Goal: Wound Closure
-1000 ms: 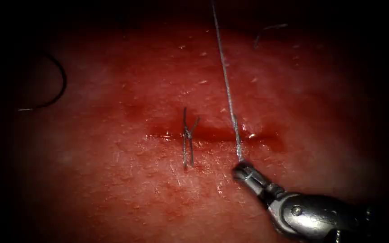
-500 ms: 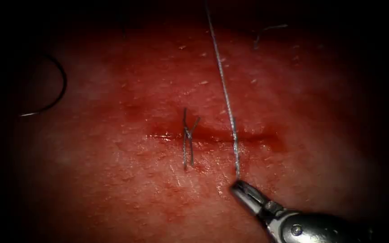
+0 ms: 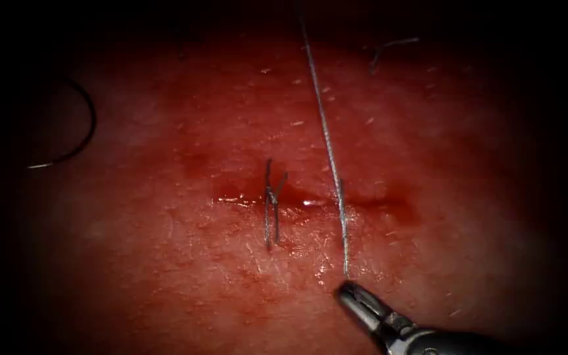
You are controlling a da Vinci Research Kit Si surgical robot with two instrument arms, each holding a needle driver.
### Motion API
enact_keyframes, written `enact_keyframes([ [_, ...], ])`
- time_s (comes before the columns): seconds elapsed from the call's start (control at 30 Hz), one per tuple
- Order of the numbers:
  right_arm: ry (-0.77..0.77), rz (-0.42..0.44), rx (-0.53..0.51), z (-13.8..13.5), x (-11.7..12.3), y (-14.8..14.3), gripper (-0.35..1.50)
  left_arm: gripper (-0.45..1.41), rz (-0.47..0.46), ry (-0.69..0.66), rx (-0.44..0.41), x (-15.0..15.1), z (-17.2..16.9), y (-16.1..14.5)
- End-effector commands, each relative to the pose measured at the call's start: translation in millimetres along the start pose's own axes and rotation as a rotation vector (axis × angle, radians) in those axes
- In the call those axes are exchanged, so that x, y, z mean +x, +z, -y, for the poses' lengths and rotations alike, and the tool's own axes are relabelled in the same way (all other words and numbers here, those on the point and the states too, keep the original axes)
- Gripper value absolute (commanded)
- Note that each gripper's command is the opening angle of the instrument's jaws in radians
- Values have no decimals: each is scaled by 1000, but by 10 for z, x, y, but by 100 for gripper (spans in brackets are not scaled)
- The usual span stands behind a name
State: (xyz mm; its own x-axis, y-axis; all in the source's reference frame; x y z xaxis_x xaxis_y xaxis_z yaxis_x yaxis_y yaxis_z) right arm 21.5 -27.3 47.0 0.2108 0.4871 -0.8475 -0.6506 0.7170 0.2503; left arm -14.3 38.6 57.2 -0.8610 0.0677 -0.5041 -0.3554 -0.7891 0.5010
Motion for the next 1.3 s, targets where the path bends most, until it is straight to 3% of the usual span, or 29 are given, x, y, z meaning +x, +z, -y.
enact_keyframes([
  [0.03,2,4,1,6,-8,2,-35,-45,0,1,4,5,2,7],
  [0.2,2,5,-1,1,-8,5,-35,-45,-4,-19,1,7,-10,-4],
  [0.33,-17,-14,18,-4,-6,5,-35,-45,-5,-38,-50,13,-35,-32],
  [0.37,-15,-29,20,-6,-5,5,-27,-45,-4,-38,-62,14,-41,-40],
  [0.47,-7,-83,46,-11,0,5,24,-45,-5,-34,-93,19,-58,-67],
  [0.63,2,-91,92,-18,11,3,108,-45,-7,-41,-149,27,-84,-115],
  [0.73,6,-96,118,-19,16,-1,118,-45,-10,-32,-166,30,-101,-146],
  [0.9,16,-99,153,-23,30,-13,123,-45,-41,-14,-182,38,-130,-201],
  [0.97,30,-105,201,-32,46,-18,99,-45,-85,-1,-196,45,-156,-239],
  [1.07,42,-112,241,-41,59,-16,84,-45,-97,8,-200,50,-179,-263],
  [1.1,42,-112,241,-41,59,-16,84,-45,-97,8,-200,50,-179,-263],
  [1.13,51,-119,266,-48,67,-13,69,-45,-109,20,-204,53,-198,-274],
  [1.17,51,-119,266,-48,67,-13,69,-45,-109,20,-204,53,-198,-274],
  [1.2,66,-118,290,-57,75,-8,57,-45,-116,27,-216,54,-215,-282],
  [1.23,66,-118,290,-57,75,-8,57,-45,-116,27,-216,54,-215,-282],
  [1.27,70,-102,306,-65,80,0,41,-45,-126,35,-224,53,-235,-288],
  [1.3,70,-102,306,-65,80,0,41,-45,-126,35,-224,53,-235,-288],
])
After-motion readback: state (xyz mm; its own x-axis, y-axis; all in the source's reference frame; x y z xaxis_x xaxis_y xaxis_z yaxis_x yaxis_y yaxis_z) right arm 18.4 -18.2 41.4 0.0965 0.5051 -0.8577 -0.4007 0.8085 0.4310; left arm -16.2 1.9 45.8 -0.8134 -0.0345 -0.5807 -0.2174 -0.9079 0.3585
